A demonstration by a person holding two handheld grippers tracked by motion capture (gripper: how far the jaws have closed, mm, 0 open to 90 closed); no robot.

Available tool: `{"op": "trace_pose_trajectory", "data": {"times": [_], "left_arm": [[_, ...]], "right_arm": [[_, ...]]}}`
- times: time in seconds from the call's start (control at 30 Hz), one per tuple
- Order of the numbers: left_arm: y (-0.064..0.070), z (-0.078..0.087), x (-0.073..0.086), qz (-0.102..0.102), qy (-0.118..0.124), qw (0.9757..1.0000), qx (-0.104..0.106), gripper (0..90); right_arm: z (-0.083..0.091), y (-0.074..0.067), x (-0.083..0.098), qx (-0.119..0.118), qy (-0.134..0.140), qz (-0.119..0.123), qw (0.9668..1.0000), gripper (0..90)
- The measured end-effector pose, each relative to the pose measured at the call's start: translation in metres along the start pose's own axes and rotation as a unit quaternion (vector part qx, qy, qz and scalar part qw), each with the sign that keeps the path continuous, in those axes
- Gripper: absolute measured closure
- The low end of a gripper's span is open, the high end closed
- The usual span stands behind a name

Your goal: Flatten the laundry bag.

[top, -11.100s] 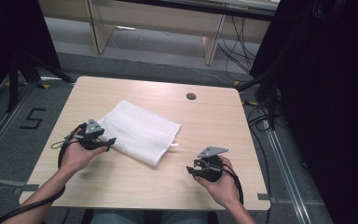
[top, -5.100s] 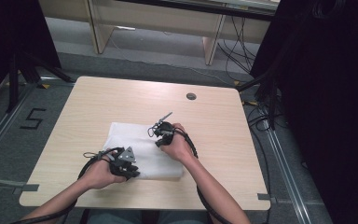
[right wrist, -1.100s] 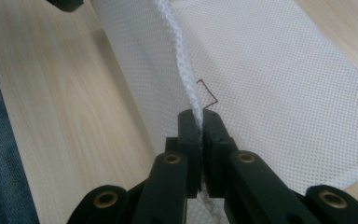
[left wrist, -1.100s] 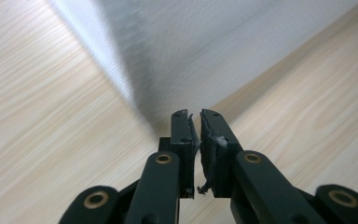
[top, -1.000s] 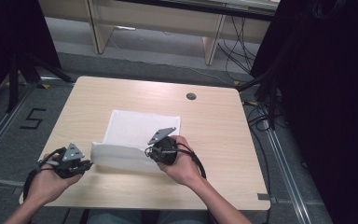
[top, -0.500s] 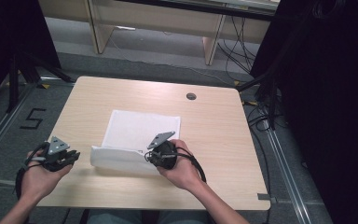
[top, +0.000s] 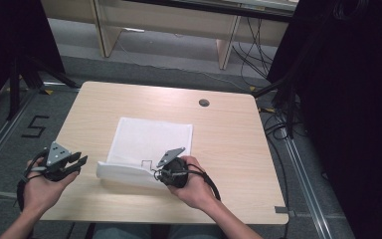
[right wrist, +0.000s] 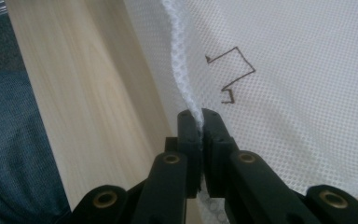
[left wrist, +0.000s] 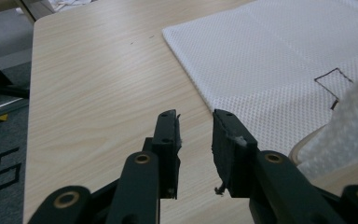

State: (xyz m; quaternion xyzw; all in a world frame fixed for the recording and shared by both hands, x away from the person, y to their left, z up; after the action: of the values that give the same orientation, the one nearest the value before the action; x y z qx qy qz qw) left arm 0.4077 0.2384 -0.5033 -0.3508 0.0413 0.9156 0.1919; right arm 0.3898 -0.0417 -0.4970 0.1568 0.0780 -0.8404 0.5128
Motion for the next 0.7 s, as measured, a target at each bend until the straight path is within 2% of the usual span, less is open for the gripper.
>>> {"op": "trace_pose_trajectory", "data": {"times": [0.13,0.23,0.6,0.7], "left_arm": [[0.004,-0.001,-0.001,0.002,0.004,0.9999,0.013,68.0],[0.009,-0.003,-0.002,-0.001,0.011,0.9996,0.025,67.7],[0.028,-0.008,-0.006,-0.029,0.006,0.9984,0.047,67.1],[0.031,-0.010,-0.006,-0.044,-0.002,0.9977,0.051,67.1]], "right_arm": [[-0.004,-0.004,0.005,-0.005,-0.006,0.007,0.9999,88.0],[-0.007,-0.007,0.009,-0.009,-0.014,0.003,0.9999,88.0],[-0.016,-0.014,0.017,-0.020,-0.039,0.012,0.9990,87.9],[-0.019,-0.018,0.021,-0.024,-0.052,0.008,0.9983,87.9]]}}
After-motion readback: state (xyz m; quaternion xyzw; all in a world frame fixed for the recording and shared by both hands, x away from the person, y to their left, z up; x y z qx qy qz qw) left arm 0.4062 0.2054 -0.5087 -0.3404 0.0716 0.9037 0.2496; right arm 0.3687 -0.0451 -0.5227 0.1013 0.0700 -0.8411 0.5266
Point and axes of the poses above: each handheld gripper's, and its own axes: z roughly backward along the jaws, x roughly out of its underside, y roughly to its right, the point moved 8 cm from there along -z, roughly forward along the jaws, and after that the axes turned 15 degrees about -y, right-handed, at the moved point
